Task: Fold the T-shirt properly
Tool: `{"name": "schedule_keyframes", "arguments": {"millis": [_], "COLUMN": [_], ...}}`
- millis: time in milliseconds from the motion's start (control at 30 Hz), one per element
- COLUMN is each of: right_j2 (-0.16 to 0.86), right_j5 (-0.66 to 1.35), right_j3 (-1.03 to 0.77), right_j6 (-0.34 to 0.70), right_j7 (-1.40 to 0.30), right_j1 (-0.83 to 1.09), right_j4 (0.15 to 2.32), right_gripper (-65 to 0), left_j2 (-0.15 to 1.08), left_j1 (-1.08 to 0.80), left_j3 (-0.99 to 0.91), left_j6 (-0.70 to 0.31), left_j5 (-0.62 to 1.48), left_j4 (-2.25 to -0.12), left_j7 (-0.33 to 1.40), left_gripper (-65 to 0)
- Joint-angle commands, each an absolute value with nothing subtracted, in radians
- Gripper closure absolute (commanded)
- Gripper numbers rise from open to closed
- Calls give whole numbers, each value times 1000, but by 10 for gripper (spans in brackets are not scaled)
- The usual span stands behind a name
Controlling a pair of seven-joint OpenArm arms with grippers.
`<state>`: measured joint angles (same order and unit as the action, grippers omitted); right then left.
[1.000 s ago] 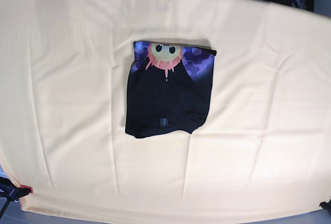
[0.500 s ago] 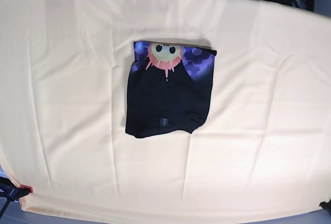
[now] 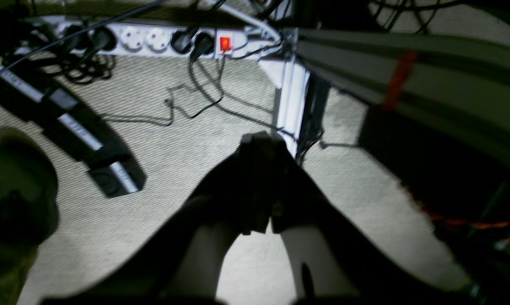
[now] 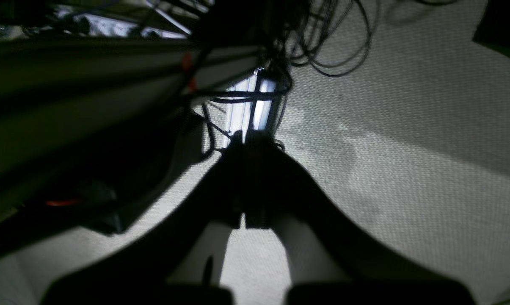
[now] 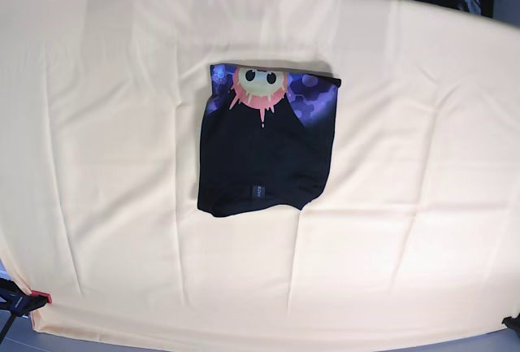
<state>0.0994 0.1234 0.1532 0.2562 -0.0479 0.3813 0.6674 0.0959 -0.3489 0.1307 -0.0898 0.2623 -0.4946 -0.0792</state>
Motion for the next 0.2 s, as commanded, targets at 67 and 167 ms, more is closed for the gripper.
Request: {"name": "schedule_keyframes", "arguments": {"millis": [67, 167], "right_j2": [77, 72], "right_j5": [125, 125], "right_j3": [152, 160], "right_j6": [252, 251], "right_j7": [-36, -25], "right_j1": [387, 385], "right_j4": [671, 671], "right_gripper": [0, 0], "left_j2": [86, 65], "left_j1": [-357, -357], "left_j3": [130, 130], "left_j6": [-96, -96], "left_j5": [266, 267], "left_j4": [-495, -495], "left_j7": [-87, -87], "left_gripper": [0, 0]}}
